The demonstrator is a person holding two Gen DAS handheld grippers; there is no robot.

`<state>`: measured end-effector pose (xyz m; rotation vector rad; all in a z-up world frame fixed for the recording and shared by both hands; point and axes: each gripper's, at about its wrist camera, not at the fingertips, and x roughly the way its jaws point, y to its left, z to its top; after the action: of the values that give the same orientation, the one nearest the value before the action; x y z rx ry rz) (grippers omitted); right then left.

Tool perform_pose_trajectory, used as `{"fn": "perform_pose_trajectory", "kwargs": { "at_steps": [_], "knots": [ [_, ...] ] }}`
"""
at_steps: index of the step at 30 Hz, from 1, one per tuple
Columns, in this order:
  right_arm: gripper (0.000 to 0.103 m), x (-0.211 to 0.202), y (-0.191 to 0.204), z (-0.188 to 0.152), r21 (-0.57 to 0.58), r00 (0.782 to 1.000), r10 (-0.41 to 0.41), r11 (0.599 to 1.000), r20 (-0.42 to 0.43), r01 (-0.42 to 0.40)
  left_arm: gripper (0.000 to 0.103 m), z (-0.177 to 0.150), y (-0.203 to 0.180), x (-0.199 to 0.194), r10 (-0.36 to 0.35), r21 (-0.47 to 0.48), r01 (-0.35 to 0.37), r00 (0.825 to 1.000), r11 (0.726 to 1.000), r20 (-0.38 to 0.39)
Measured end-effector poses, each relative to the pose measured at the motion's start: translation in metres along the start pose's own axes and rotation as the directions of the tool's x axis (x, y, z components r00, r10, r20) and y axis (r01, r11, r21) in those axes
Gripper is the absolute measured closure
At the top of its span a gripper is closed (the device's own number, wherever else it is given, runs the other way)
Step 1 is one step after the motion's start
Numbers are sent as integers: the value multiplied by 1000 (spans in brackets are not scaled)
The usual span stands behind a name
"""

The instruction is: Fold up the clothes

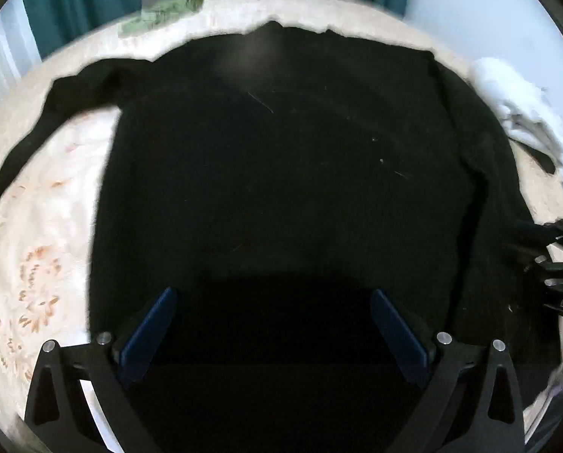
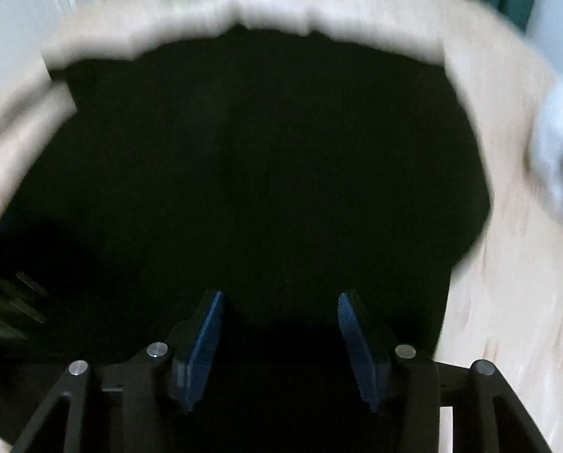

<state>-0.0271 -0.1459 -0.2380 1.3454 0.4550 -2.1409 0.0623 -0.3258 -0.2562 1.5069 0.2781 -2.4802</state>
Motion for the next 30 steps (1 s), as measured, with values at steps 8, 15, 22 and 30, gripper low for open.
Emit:
{"fn": "perform_pose_trajectory", "kwargs": {
  "at_steps": [8, 15, 22, 30],
  "knots": [
    [22, -15, 2, 23, -42, 1000, -14, 999, 11, 14, 0, 59, -4, -41, -111, -106, 128, 983, 986, 148],
    [12, -9, 24, 59, -123, 998, -46, 991, 48, 52, 10, 101, -11, 49, 35, 13, -34, 994, 999, -102],
    [13, -23, 23, 71, -228, 993, -94, 968, 64, 107, 9, 87, 91, -37, -79, -151, 111, 976, 982, 204],
    [13, -40, 188, 185, -359, 967, 152, 931, 202, -72, 0, 73, 236, -118, 130, -351, 61, 859, 934, 495]
  ]
}}
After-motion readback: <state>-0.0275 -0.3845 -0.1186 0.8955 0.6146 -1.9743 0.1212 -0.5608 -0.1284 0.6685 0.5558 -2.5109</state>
